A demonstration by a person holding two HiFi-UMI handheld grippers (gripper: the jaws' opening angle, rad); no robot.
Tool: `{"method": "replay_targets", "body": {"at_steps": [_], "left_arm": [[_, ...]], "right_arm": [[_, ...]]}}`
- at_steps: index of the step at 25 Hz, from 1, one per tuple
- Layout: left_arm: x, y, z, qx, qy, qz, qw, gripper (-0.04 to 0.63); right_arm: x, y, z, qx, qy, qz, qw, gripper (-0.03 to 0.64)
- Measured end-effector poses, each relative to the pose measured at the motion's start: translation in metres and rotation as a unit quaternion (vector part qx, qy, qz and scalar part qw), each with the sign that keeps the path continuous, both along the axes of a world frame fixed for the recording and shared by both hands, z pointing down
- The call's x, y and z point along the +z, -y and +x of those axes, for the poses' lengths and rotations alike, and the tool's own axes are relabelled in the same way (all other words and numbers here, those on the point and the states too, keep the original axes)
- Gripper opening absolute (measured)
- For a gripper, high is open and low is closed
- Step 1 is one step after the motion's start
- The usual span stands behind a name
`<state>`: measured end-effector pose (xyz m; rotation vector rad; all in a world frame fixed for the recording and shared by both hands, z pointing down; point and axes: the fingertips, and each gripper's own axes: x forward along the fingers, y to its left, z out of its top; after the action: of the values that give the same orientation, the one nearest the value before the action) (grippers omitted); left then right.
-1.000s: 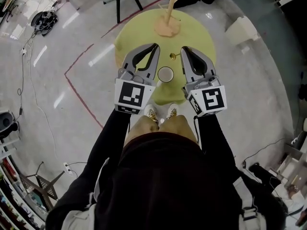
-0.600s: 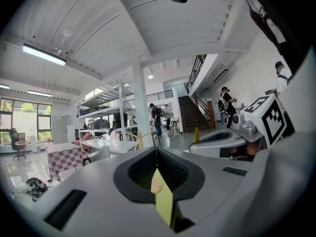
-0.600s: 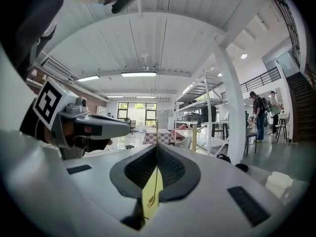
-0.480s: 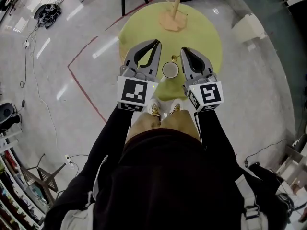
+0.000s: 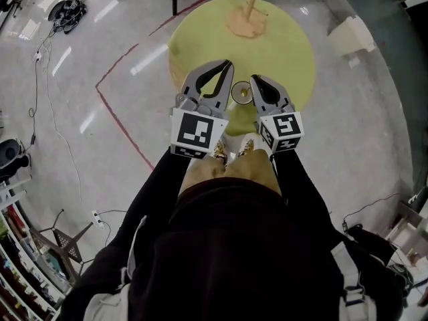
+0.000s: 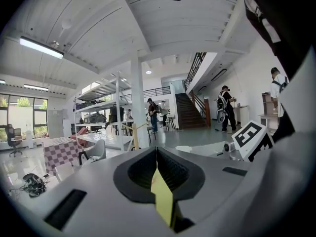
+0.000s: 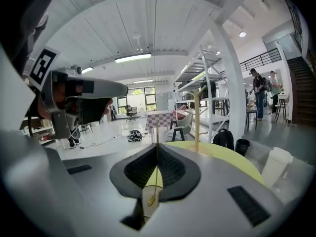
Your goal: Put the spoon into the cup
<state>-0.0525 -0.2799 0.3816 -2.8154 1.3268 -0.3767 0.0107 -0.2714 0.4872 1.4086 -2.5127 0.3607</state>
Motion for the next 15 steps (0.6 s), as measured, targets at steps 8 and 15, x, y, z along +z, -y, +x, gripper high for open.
{"method": "replay_targets", "body": {"at_steps": [8,15], "left_arm": [[0.006,0.002,0.001,0.004,0.009,-0.003,0.9999,0.020],[0.012,0.005,0.003,0.008,0.013,-0.013,0.9998,0.020]], "right_arm": [[0.043,-0.013,0.006,-0.002,-0.024,-0.053,0.998,0.028],[0.067,-0.018,0.016,0.012,-0.049,-0.082,0.995,0.028]]}}
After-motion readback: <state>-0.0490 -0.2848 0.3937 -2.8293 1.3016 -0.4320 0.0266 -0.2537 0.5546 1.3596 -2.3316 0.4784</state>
